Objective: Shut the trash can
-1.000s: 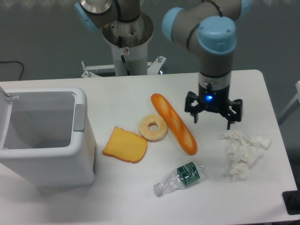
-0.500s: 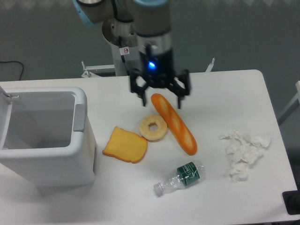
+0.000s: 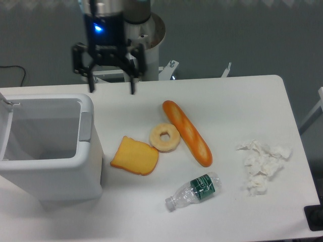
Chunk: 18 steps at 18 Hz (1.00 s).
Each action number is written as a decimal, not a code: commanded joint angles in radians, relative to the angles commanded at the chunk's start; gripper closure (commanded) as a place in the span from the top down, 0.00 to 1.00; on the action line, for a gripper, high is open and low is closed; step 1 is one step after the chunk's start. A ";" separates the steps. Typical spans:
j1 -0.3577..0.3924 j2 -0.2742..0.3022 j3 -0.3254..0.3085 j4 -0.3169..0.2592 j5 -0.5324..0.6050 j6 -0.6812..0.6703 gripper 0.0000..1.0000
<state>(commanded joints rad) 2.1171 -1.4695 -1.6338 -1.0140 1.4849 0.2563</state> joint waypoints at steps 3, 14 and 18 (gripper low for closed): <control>-0.072 -0.002 0.003 0.002 0.003 -0.017 1.00; -0.239 -0.086 0.057 0.014 0.003 -0.023 1.00; -0.270 -0.106 0.065 0.012 0.003 -0.023 1.00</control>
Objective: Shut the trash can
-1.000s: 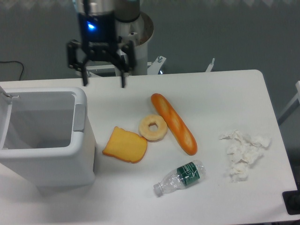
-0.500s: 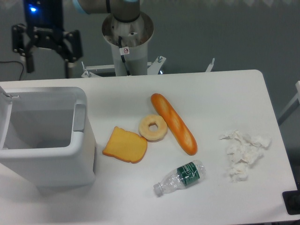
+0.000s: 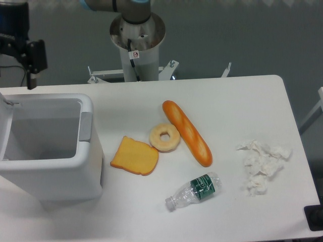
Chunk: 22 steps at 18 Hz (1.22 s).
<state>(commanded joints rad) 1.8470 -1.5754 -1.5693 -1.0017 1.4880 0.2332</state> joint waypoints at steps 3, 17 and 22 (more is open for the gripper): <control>-0.009 0.000 0.000 0.000 0.000 0.000 1.00; -0.060 0.009 0.002 -0.003 -0.005 -0.005 1.00; -0.086 -0.023 0.014 0.006 -0.003 -0.049 1.00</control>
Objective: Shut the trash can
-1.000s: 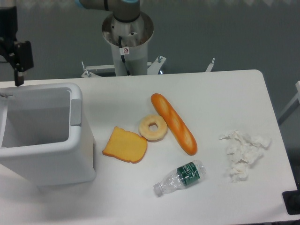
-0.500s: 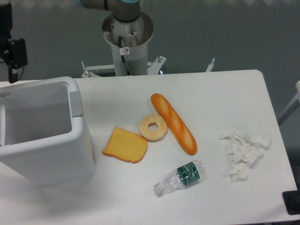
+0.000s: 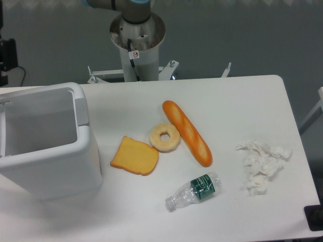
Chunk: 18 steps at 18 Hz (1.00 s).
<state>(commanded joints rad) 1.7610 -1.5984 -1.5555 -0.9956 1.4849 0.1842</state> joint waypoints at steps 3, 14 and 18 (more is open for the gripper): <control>0.002 -0.009 0.006 0.023 0.005 -0.032 1.00; 0.081 0.008 -0.001 0.038 0.091 -0.085 1.00; 0.112 0.012 -0.001 0.040 0.091 -0.091 1.00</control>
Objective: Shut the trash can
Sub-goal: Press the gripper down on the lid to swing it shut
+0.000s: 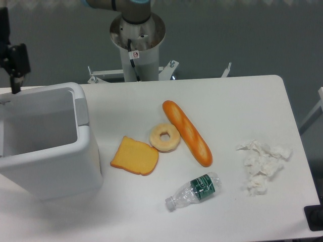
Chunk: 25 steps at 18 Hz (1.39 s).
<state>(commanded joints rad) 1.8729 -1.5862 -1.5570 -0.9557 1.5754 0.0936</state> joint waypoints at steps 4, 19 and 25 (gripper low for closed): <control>0.040 0.012 0.000 0.000 -0.002 -0.002 1.00; 0.149 0.017 -0.041 -0.002 -0.003 0.012 1.00; 0.216 -0.011 -0.066 0.000 -0.003 0.015 1.00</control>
<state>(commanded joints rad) 2.0892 -1.5969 -1.6229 -0.9557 1.5723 0.1089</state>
